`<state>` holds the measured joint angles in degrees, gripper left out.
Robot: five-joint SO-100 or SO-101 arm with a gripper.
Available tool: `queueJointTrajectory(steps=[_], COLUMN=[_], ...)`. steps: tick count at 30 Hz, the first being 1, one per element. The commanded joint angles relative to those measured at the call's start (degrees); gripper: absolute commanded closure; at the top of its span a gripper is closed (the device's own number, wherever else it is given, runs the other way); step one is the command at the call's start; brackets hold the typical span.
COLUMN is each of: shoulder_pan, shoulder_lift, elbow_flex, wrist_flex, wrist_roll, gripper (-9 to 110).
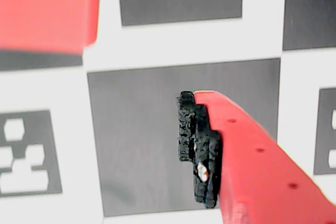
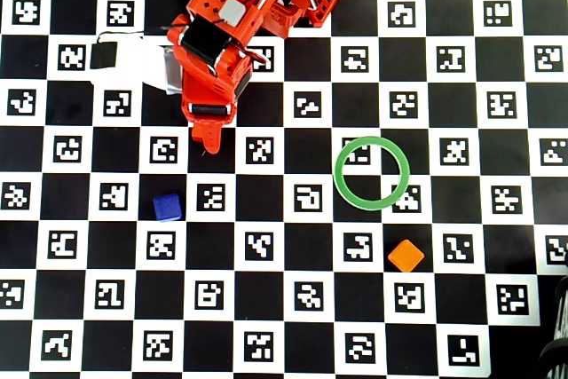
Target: Grab the red cube then put it in the green circle then put the blue cube on top and finally the orange cube on top
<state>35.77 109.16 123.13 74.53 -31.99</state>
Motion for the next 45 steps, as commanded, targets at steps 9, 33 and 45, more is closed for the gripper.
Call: queueJointTrajectory(steps=[9, 33, 45], shoulder_pan=[1.1, 0.3, -0.4], shoulder_lift=[-4.4, -9.6, -9.6], elbow_flex=[2.5, 4.4, 4.2], wrist_flex=[-11.4, -17.6, -17.6], wrist_roll=[-0.5, 2.6, 6.6], gripper=[60, 61, 61])
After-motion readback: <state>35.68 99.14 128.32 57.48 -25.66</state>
